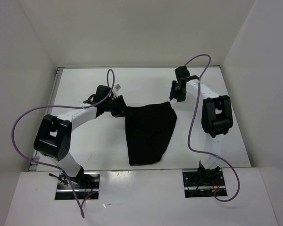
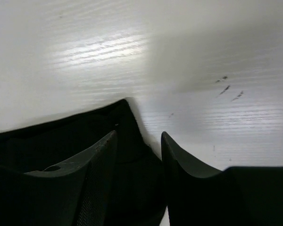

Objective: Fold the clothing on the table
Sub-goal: Fold the skirt

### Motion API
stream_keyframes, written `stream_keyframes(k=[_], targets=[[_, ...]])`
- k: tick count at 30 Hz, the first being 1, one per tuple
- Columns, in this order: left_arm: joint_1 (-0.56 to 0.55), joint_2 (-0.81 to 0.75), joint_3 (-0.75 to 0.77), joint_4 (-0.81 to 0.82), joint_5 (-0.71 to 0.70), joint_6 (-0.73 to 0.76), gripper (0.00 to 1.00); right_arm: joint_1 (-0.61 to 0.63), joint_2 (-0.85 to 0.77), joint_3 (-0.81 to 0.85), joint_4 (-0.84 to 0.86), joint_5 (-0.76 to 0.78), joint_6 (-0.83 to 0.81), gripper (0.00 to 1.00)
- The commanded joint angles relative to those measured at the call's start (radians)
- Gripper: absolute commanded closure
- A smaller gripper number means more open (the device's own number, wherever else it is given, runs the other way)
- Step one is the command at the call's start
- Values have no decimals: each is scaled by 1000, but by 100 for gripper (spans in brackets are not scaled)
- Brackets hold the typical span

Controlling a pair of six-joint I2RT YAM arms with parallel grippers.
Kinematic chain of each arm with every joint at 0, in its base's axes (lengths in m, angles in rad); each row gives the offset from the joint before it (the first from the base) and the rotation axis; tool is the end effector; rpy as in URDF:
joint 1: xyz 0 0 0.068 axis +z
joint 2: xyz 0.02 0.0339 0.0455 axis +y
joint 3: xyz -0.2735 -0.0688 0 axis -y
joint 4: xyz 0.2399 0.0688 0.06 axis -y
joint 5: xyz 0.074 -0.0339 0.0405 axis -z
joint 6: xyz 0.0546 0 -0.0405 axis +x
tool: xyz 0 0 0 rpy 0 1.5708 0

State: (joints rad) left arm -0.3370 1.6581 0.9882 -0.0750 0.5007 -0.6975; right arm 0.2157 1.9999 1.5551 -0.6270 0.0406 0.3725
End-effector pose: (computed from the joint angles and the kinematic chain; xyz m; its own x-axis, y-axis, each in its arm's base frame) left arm 0.3299 -0.1434 0.2014 -0.8906 -0.2850 -0.3544 0.0667 0.6891 -0.7216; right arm 0.4280 0.0915 0.2003 -0.8698 0.1817 -0.4587 0.1306 0.9814 0.1410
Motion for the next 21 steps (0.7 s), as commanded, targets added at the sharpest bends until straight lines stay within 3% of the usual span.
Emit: stream_keyframes(k=[1,16,19,21], targets=[[24,-34,40,-17,7,47,59,4,-30,-40,13,-13,-30,52],[101,-54,-13,1,52,47,59,-38,114,-40,23,-257,-58,57],[113,-54,-13,12,52,47,59,-38,138,-40,32,-298,-58,66],[133,-32,-3,21,27,56,56,-38,138,-40,32,-317,-58,85]])
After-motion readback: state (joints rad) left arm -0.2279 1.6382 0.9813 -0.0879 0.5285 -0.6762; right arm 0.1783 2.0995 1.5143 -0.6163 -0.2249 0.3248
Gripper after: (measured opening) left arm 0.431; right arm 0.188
